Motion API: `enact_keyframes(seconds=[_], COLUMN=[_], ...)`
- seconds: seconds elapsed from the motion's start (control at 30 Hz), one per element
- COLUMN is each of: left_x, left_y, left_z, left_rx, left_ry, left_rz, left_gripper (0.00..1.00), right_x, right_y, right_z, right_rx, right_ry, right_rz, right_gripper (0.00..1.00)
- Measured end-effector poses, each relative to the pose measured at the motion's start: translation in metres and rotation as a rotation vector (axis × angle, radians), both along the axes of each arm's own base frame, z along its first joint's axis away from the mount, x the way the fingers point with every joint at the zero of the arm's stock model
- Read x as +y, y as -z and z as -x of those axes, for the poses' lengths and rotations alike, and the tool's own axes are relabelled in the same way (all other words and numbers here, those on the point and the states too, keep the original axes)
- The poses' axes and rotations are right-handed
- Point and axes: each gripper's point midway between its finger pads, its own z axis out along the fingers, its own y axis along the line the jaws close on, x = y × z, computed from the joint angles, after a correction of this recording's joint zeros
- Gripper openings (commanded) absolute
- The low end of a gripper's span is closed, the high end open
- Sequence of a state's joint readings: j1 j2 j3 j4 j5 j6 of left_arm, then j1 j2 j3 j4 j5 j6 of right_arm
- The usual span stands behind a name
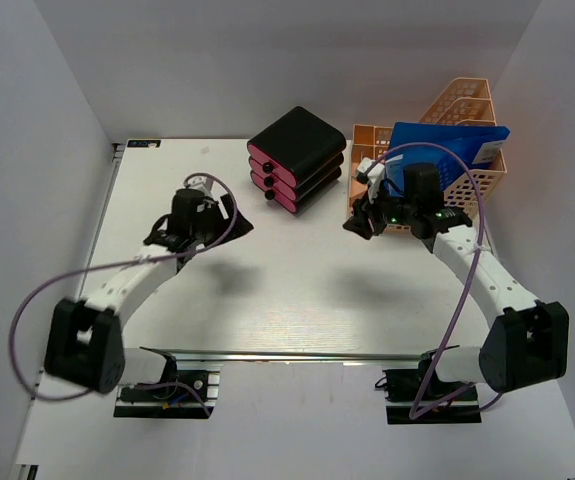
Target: Organize the desk
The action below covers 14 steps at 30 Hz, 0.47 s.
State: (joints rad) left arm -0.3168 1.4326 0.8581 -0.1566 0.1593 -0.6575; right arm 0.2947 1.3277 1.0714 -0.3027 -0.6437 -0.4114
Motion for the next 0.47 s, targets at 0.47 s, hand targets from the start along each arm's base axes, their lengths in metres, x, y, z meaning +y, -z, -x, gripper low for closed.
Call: enact_keyframes(seconds=[0.47], left_x=[0.035], left_y=[-0.078], left_z=[0.076], left_rx=[-0.446], left_ry=[0.238], left_rz=[-0.207], left_gripper=[0.98], right_x=[-0.067], right_y=[0.011], right_z=[0.036], right_rx=[-0.137], right_ry=[0.357], right_rz=[0.047], right_gripper=[0.74])
